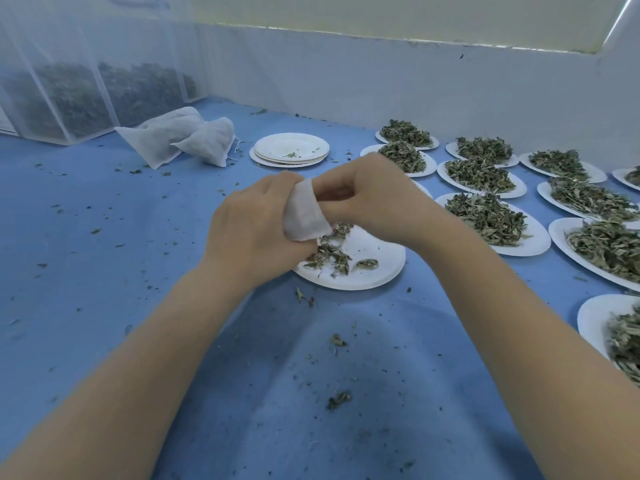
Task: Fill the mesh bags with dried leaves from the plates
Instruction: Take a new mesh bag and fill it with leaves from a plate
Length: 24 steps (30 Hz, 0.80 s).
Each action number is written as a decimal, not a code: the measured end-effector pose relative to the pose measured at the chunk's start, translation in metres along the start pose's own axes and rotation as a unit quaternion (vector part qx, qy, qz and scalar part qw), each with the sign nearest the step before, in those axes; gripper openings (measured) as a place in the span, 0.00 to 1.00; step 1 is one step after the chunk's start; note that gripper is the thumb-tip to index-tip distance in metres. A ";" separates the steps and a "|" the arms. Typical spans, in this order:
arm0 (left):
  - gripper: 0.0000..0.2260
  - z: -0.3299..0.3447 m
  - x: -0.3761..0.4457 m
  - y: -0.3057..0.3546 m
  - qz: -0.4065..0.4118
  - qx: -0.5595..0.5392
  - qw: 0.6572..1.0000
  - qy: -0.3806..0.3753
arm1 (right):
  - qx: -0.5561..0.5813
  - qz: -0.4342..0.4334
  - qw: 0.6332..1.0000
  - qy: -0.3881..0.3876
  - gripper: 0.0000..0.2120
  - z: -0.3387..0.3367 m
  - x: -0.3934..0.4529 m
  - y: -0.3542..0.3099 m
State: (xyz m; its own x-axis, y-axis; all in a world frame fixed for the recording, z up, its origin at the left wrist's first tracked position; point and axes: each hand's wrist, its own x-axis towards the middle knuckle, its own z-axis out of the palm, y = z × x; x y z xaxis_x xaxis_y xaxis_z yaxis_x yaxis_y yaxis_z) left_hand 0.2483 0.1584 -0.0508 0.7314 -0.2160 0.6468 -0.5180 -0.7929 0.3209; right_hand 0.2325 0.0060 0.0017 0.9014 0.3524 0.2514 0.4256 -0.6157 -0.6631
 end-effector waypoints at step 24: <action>0.21 -0.011 0.004 -0.023 -0.095 0.008 0.995 -0.006 | -0.240 0.104 0.961 -0.094 0.20 0.027 0.005 0.051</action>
State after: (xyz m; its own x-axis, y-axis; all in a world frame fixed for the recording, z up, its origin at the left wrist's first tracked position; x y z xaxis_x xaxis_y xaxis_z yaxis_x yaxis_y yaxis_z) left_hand 0.2584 0.1823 -0.0481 0.8205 -0.0679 0.5676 -0.3628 -0.8291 0.4254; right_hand 0.2565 -0.0040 -0.0498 0.9602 0.2789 -0.0126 0.2652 -0.9251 -0.2718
